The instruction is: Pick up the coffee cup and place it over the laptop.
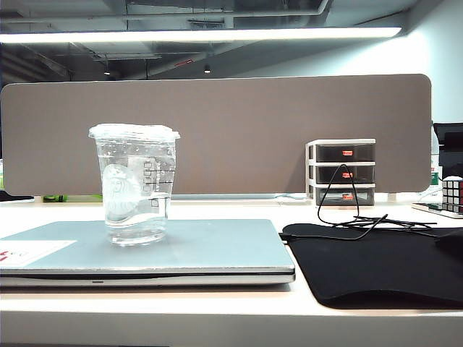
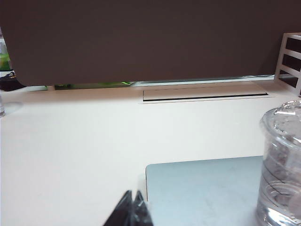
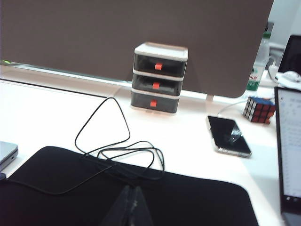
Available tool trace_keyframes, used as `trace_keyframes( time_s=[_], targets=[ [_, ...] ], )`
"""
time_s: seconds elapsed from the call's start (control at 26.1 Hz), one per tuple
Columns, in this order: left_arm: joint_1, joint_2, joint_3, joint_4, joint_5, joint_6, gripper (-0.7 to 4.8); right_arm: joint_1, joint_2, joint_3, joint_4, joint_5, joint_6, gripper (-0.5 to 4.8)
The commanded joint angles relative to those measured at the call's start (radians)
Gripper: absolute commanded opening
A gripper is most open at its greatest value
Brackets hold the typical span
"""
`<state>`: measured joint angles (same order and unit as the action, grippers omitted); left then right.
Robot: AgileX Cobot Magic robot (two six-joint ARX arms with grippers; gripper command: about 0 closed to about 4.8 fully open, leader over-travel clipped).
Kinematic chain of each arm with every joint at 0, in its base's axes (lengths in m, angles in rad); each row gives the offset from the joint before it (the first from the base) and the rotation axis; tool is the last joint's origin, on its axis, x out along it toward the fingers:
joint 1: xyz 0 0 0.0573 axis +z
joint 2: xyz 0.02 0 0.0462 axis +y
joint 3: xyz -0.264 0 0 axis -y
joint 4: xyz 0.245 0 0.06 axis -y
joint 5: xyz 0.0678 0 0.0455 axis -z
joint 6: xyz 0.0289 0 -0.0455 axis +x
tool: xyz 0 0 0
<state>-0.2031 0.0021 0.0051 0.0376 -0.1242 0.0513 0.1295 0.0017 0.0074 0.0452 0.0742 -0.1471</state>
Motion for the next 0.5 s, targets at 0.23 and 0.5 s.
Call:
trace_keyframes(
  time_s=[0.23, 0.5],
  targets=[
    [0.001, 0.000, 0.002, 0.097, -0.047, 0.053, -0.06, -0.060, 0.000, -0.006, 0.008, -0.052, -0.002, -0.06],
    [0.002, 0.000, 0.002, 0.030, -0.020, 0.089, -0.06, -0.141, 0.000, -0.006, 0.012, -0.124, 0.024, -0.06]
  ],
)
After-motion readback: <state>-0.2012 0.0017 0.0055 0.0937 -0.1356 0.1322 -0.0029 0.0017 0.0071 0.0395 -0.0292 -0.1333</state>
